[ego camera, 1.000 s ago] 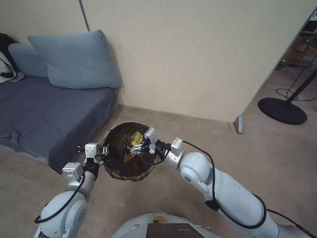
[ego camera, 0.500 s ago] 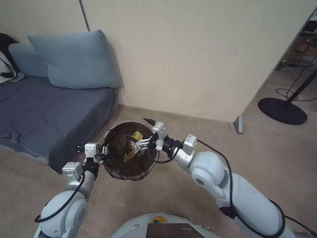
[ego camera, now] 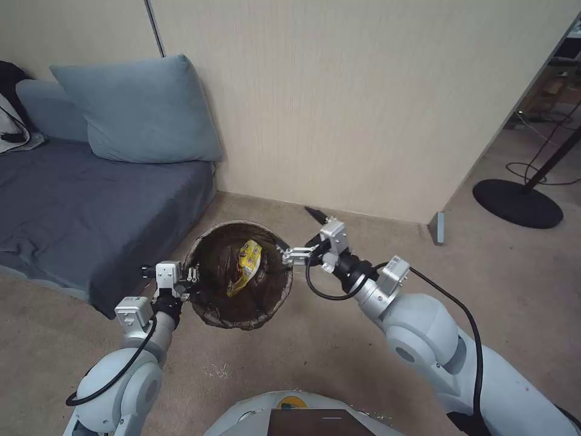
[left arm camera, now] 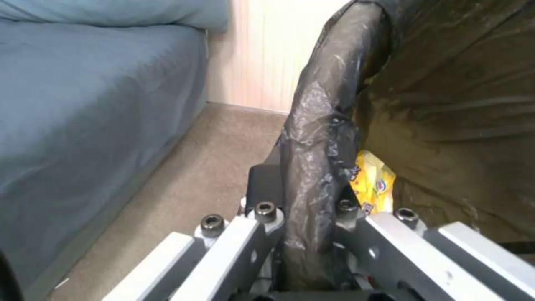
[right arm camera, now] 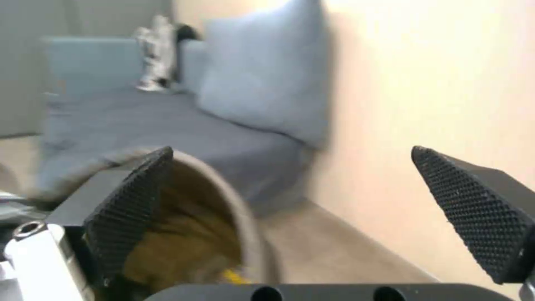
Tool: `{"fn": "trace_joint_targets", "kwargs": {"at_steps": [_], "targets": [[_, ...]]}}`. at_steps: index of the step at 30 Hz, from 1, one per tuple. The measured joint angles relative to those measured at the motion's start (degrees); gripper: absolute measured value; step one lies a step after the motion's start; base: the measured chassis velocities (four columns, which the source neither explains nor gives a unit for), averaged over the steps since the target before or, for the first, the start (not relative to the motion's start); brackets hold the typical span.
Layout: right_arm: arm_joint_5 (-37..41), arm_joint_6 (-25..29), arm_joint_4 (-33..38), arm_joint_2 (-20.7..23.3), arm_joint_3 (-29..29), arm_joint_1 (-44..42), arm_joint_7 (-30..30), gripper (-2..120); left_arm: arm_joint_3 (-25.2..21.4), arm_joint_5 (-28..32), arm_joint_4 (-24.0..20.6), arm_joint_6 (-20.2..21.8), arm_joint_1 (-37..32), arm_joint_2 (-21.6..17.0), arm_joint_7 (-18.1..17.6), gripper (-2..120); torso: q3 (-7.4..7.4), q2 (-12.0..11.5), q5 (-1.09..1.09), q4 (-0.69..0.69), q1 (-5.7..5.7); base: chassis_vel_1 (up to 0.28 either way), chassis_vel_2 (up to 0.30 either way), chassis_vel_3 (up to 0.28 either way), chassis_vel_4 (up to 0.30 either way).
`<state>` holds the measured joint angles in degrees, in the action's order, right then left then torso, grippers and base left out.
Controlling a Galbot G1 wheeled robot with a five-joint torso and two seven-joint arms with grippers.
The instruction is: Pick up the trash bin, then pick up the garbage from the floor and place it into the trash bin.
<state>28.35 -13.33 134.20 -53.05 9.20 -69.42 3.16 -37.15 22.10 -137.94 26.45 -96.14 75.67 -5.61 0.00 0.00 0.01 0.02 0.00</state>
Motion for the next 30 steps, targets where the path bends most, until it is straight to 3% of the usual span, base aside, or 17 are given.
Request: {"fn": "trace_joint_targets", "kwargs": {"at_steps": [7,14,16,17,21,25,30], "targets": [[-10.99,6.28,-2.37,-8.19,11.70,-14.06,-3.36,100,-0.84,0.24,-0.45,-0.22,-0.39,-0.62,0.25,2,0.00,0.00,0.00,-0.03,0.00,0.000,0.000,0.000,0.000],[-17.37,12.95,-3.04,-14.02,14.80,-22.26,-2.61,100,-1.48,0.83,-1.04,-0.35,-1.30,-0.50,0.29,2,0.00,0.00,-0.01,-0.01,0.00,0.000,0.000,0.000,0.000],[-22.40,17.56,-4.03,-18.99,17.89,-26.93,-3.13,100,-1.80,0.84,-1.52,-0.58,-1.80,-0.25,0.41,2,0.00,0.00,-0.01,-0.03,0.00,0.000,0.000,0.000,0.000],[-22.40,17.56,-4.03,-18.99,17.89,-26.93,-3.13,100,-1.80,0.84,-1.52,-0.58,-1.80,-0.25,0.41,2,0.00,0.00,-0.01,-0.03,0.00,0.000,0.000,0.000,0.000],[-25.59,21.69,-4.42,-26.12,21.62,-32.14,-4.74,100,-1.97,0.46,-2.32,-1.19,-2.71,0.00,0.79,2,0.00,0.00,-0.01,-0.02,0.00,0.000,0.000,0.000,0.000],[-25.58,24.78,-4.02,-28.95,22.85,-36.00,-5.10,100,-2.58,-0.22,-2.72,-2.12,-3.45,0.07,1.26,2,0.00,0.00,-0.01,-0.02,0.00,0.000,0.000,0.000,0.000],[-25.45,27.37,-4.13,-28.64,22.70,-37.87,-3.03,100,-2.44,-1.54,-3.20,-2.79,-3.99,0.41,1.59,2,0.00,0.00,-0.01,-0.01,0.00,0.000,0.000,0.000,0.000]]}}
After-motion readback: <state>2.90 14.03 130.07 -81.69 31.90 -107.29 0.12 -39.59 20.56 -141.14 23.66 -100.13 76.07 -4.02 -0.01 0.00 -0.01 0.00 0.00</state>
